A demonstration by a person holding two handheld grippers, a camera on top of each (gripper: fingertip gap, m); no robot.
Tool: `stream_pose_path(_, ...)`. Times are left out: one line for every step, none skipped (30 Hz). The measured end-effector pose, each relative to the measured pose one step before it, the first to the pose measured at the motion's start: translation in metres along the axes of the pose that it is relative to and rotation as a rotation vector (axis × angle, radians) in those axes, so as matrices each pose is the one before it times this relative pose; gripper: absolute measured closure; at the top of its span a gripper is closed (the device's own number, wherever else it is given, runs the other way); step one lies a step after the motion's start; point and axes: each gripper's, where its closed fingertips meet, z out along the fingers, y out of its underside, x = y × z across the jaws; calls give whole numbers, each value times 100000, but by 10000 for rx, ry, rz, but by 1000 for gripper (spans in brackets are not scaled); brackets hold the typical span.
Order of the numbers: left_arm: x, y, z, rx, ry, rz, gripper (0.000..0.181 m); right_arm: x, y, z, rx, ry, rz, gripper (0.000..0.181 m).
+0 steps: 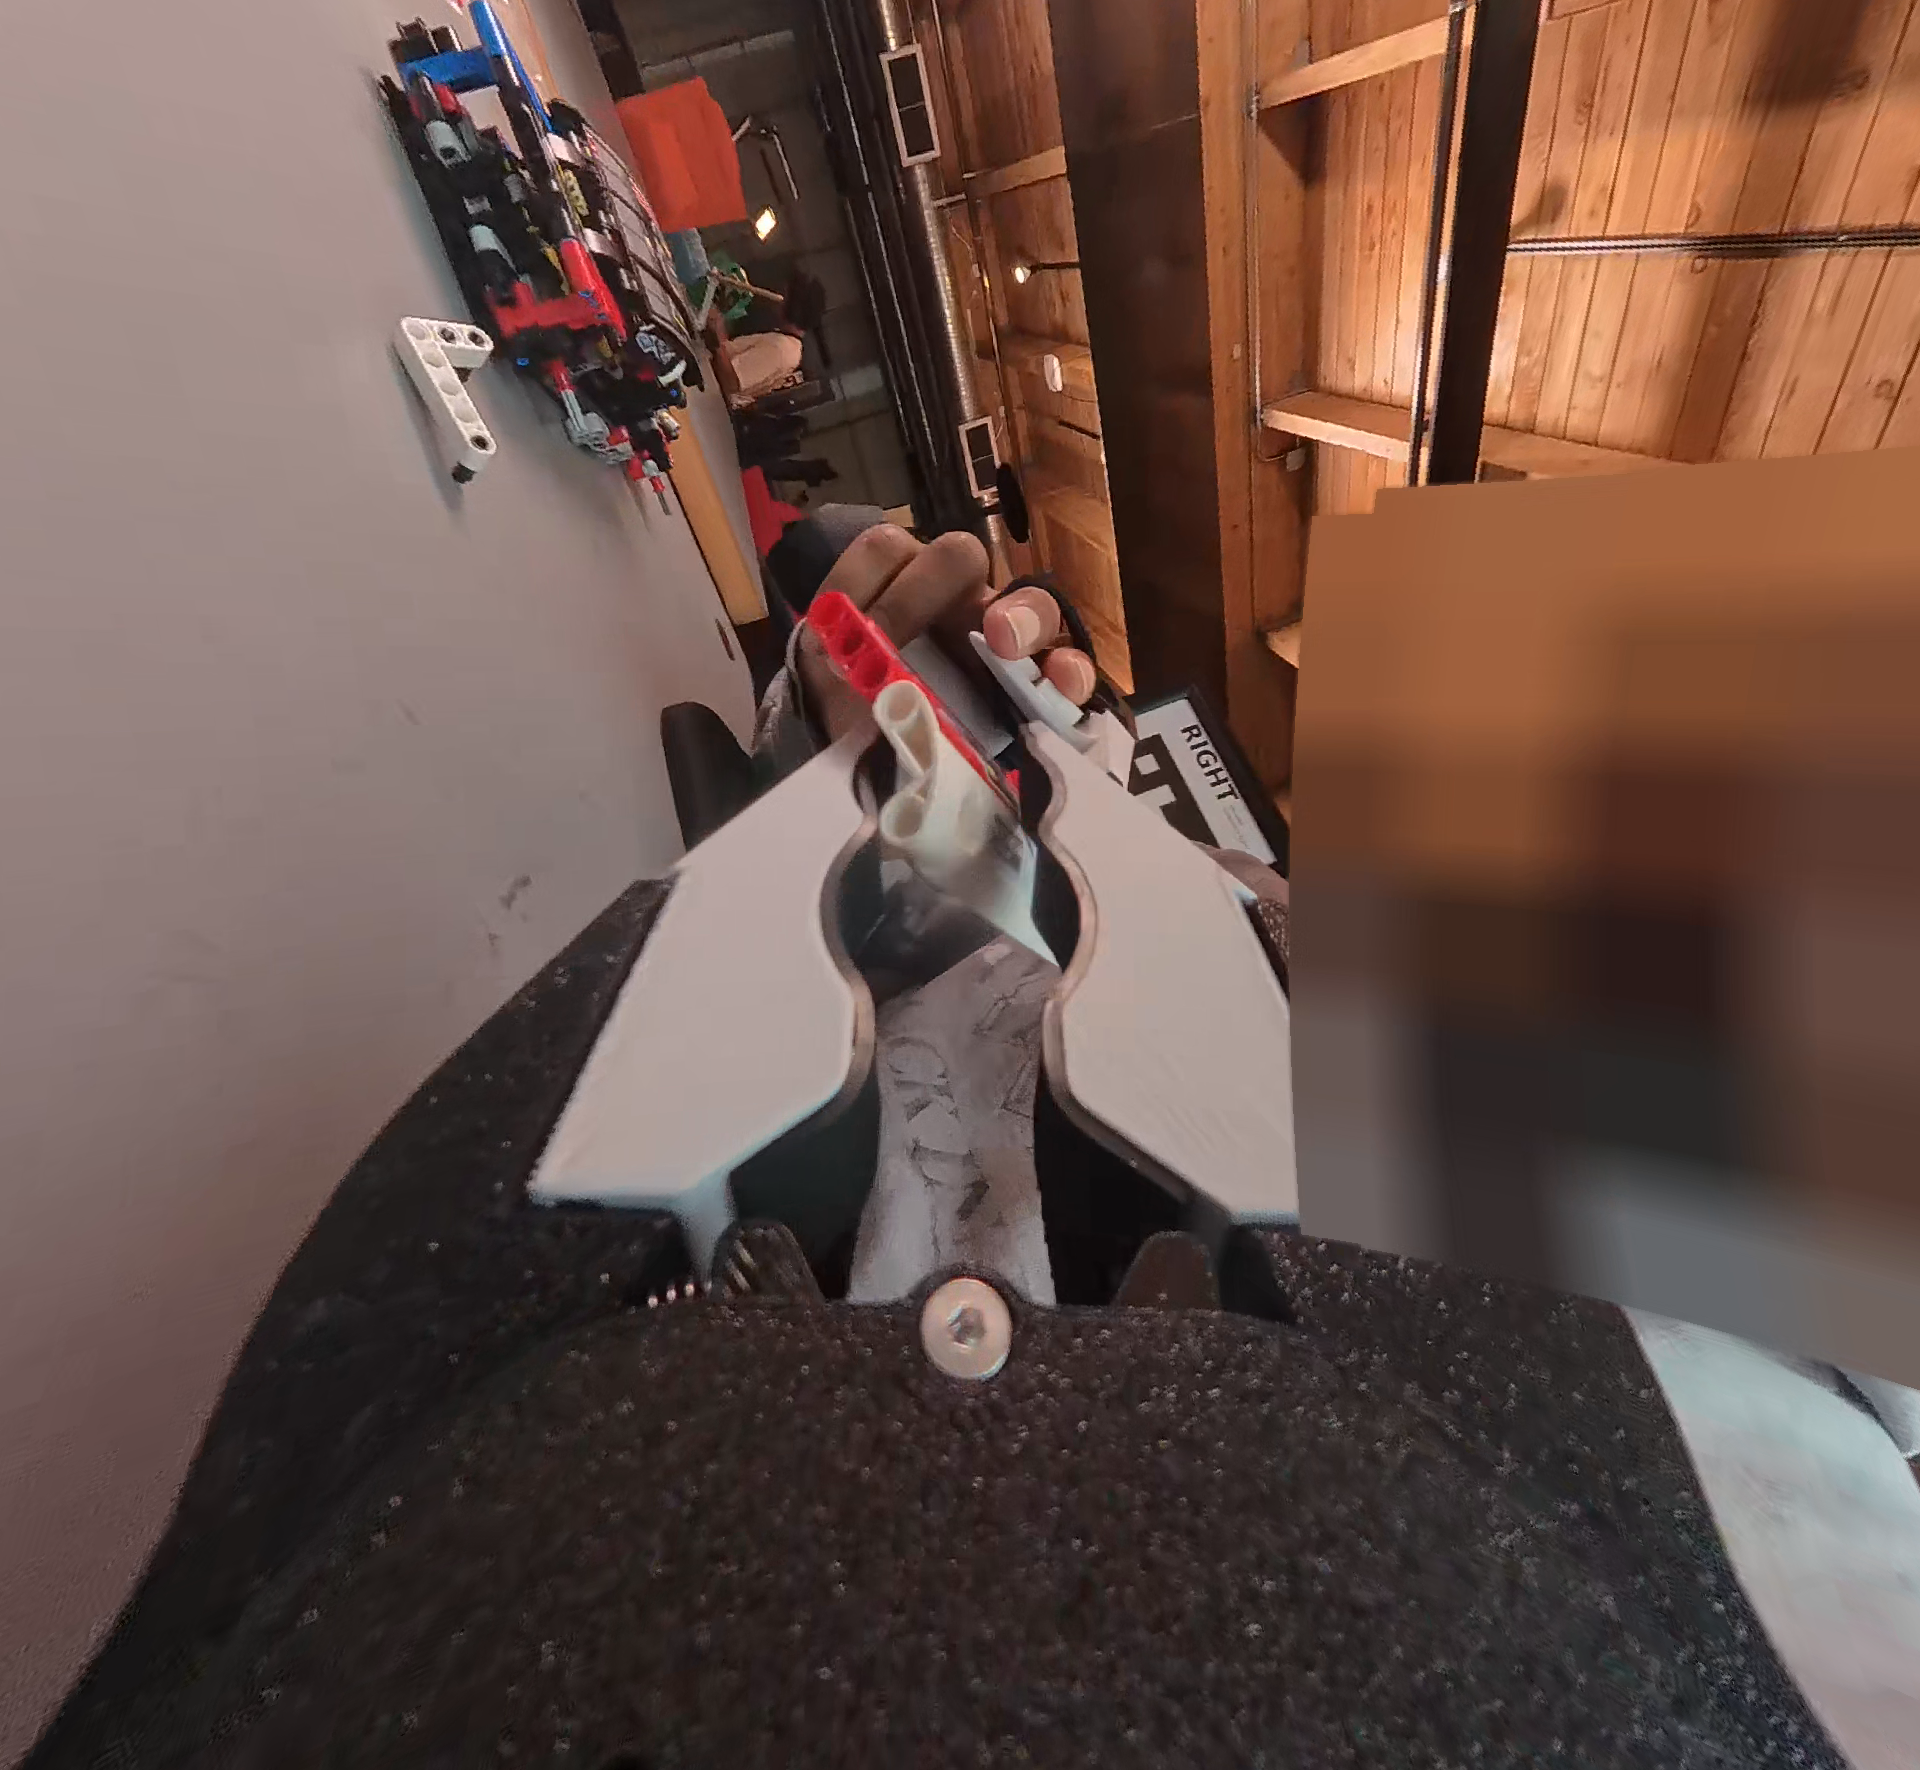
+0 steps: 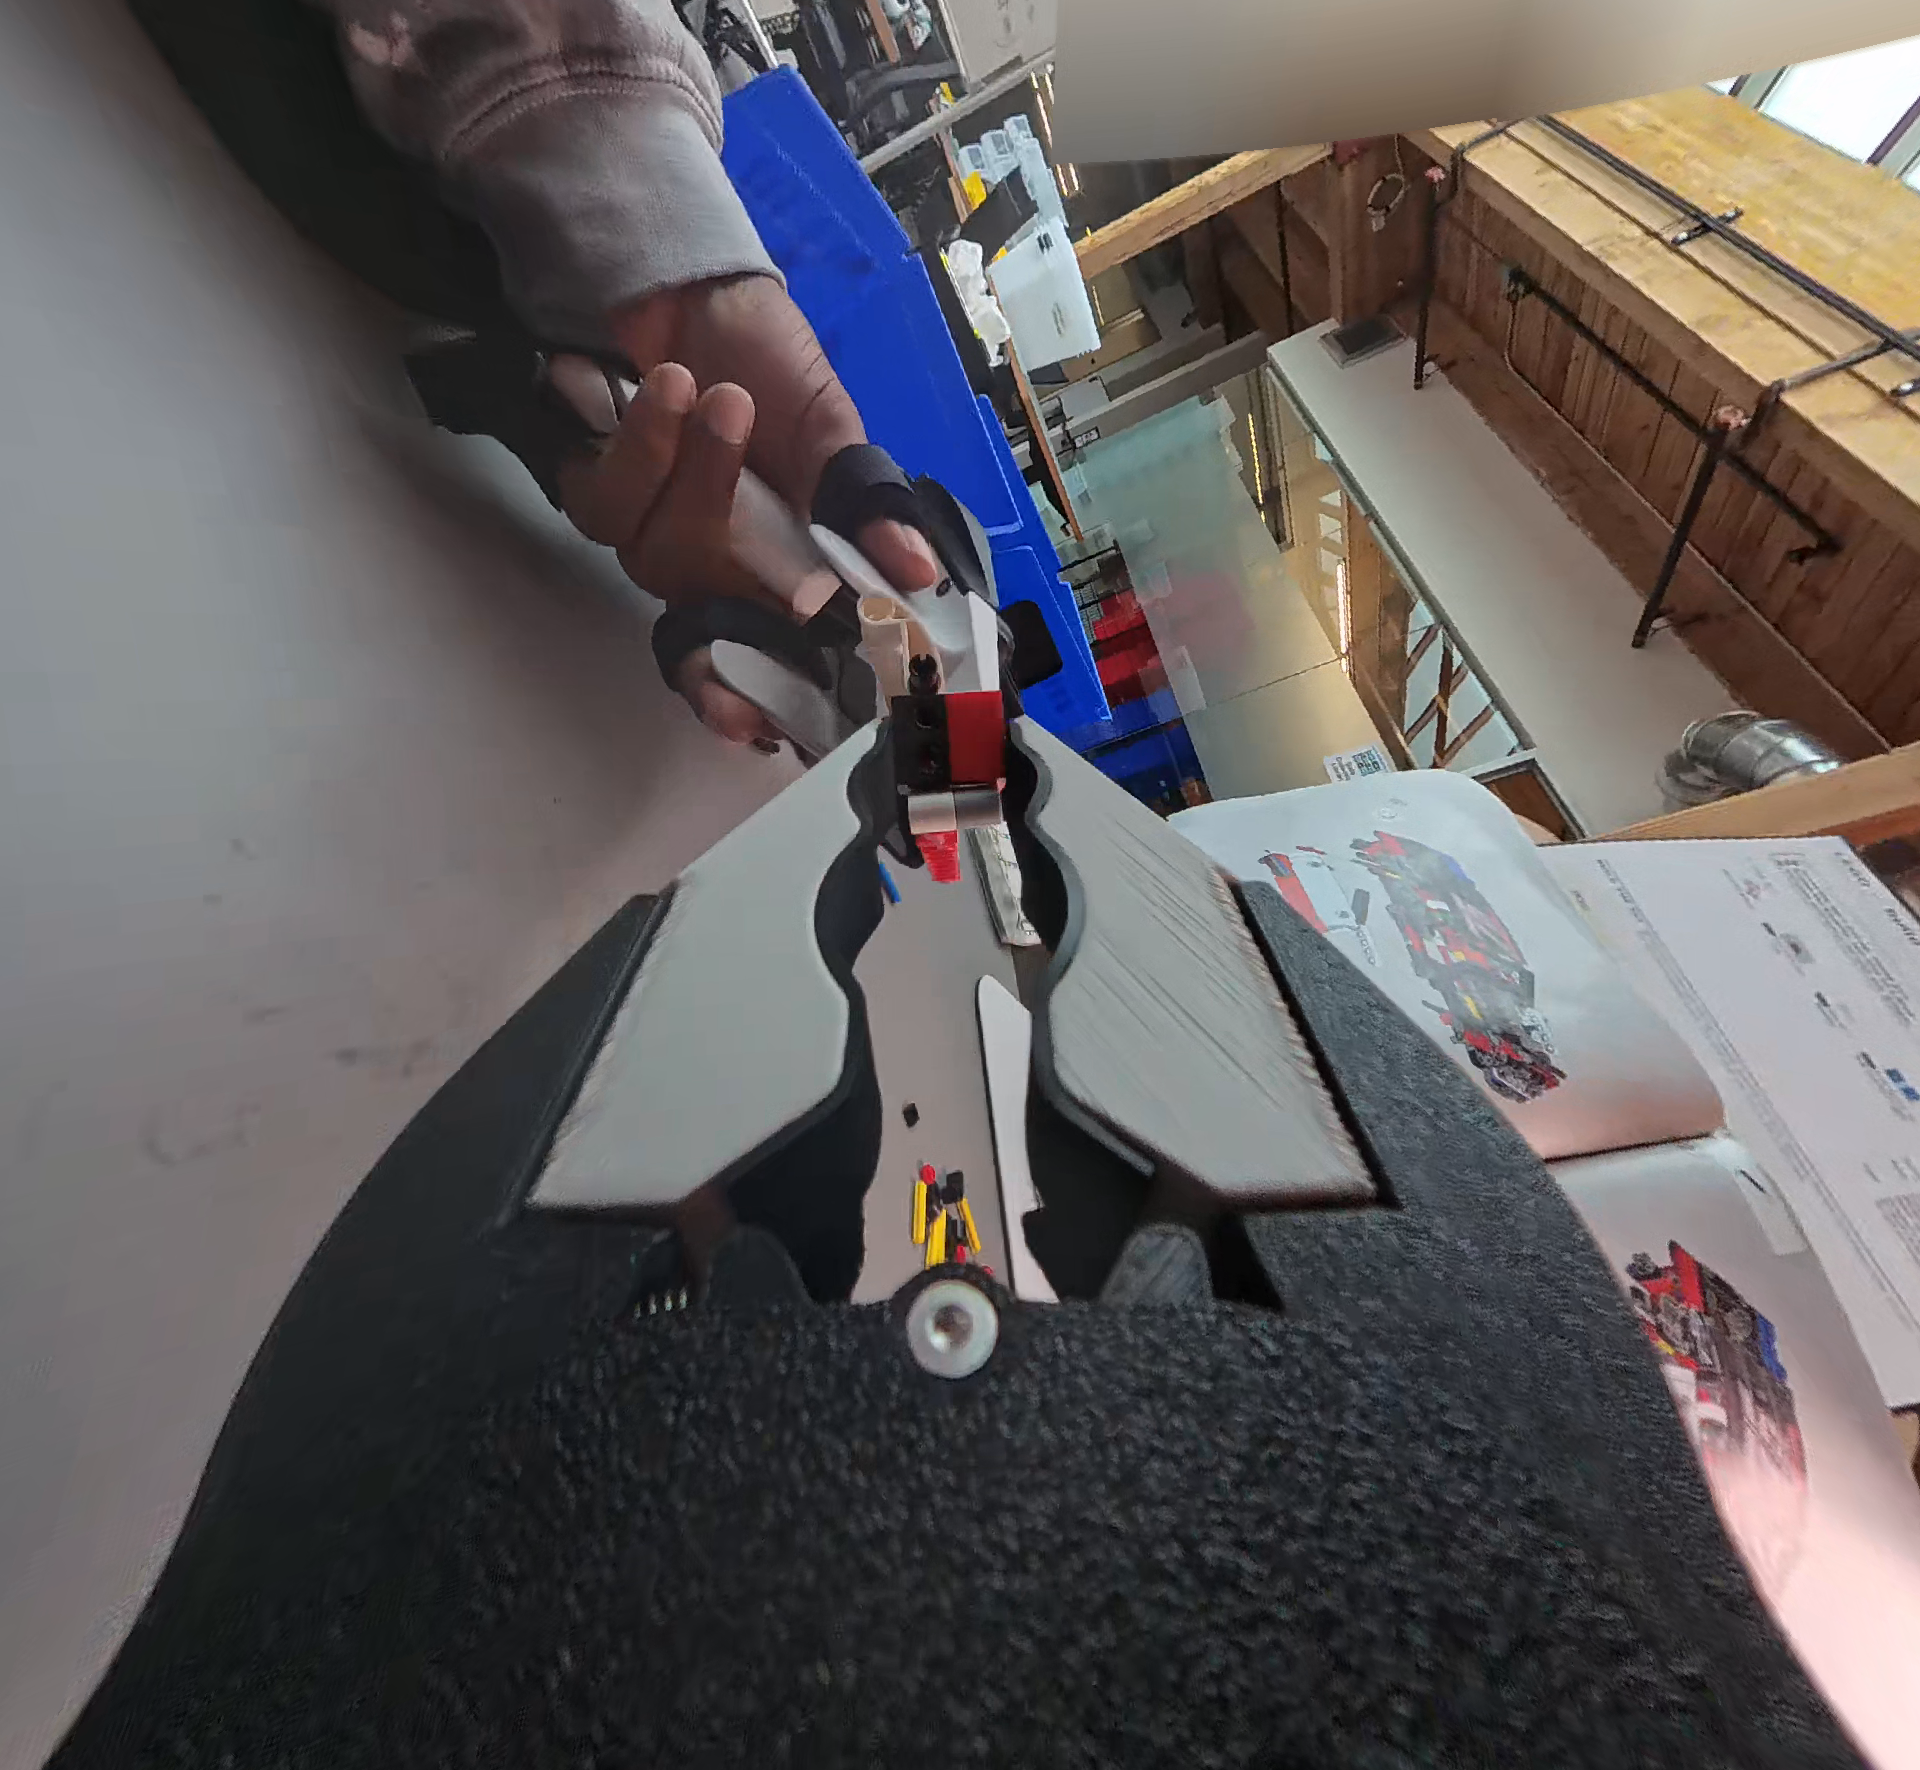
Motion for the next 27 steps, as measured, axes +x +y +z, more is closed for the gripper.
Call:
stream_pose_path(106, -388, -220, 178, -24, 267, 161, 100, 445, 186, -205, 61, 121, 161)
stream_pose_path(177, -594, -308, 298, -100, 424, 163, 25, 763, 197, -277, 19, 345, 159)
stream_pose_path(285, -641, -305, 321, -139, 617, 166, 40, 940, 153, -276, -22, 626, 156)
stream_pose_path(345, -779, -308, 397, -170, 627, 171, 24, 914, 59, -224, -150, 992, 151)
stream_pose_path(14, -838, -350, 433, -418, 675, 175, 76, 641, -29, -82, -266, 1307, 146)
stream_pose_path(-318, -669, -372, 309, -640, 774, 175, 261, 330, -100, 39, -231, 1454, 142)
stream_pose_path(-67, -443, -317, 177, -458, 764, 174, 238, 47, -144, 123, -254, 1296, 142)
stream_pose_path(173, -326, -212, 133, -292, 617, 173, 427, -96, -62, 119, -61, 1002, 144)
stream_pose_path(57, -229, -110, 83, -333, 526, 173, 554, -36, 54, -14, 154, 663, 149)
stream_pose_path(-27, -39, 2, 8, -349, 502, 174, 254, -78, 179, -38, 73, 347, 151)
stream_pose_path(98, 104, 111, -54, -236, 414, 174, 107, -61, 284, -78, 78, 199, 151)
stream_pose_path(247, 109, 159, -30, -120, 321, 174, -30, 72, 367, -171, 58, 98, 151)
stream_pose_path(210, 111, 176, -37, -122, 284, 174, -172, 110, 393, -184, 13, -25, 150)
stream_pose_path(93, 148, 179, -60, -177, 295, 174, 72, 179, 382, -225, 204, -107, 152)
stream_pose_path(101, 53, 124, 15, -150, 290, 174, 27, 463, 394, -396, 161, -196, 153)
stream_pose_path(179, 27, 98, 23, -73, 195, 174, -118, 558, 362, -423, 69, -289, 154)
stream_pose_path(54, 141, 112, -57, -119, 129, 174, 94, 318, 237, -226, 226, -284, 158)
stream_pose_path(-89, 160, 76, -51, -174, 171, 174, 115, 248, 146, -176, 212, -225, 161)
stream_pose_path(-24, 106, 44, -8, -104, 95, 174, 15, 207, 106, -162, 92, -133, 164)
stream_pose_path(4, 135, 60, -41, -49, 9, 174, 5, 223, 99, -178, 31, -7, 164)
stream_pose_path(-38, 173, 87, -59, -38, -33, 173, -43, 291, 137, -231, -17, 67, 164)
stream_pose_path(-35, 159, 91, -50, -7, -76, 173, -88, 214, 112, -177, -9, -5, 164)
stream_pose_path(31, 115, 90, -10, 28, -99, 172, -28, 166, 69, -144, 57, -93, 165)
stream_pose_path(150, 215, 132, -91, 87, -72, 171, -76, 259, 33, -211, 2, -140, 165)
stream_pose_path(106, 306, 151, -167, 50, -14, 169, -7, 211, -35, -125, 10, -99, 165)
stream_pose_path(118, 191, 106, -123, 77, 38, 168, 141, -8, -112, 90, 70, 9, 165)
stream_pose_path(66, 181, 83, -130, 27, 74, 167, 31, -93, -134, 144, -38, -2, 165)
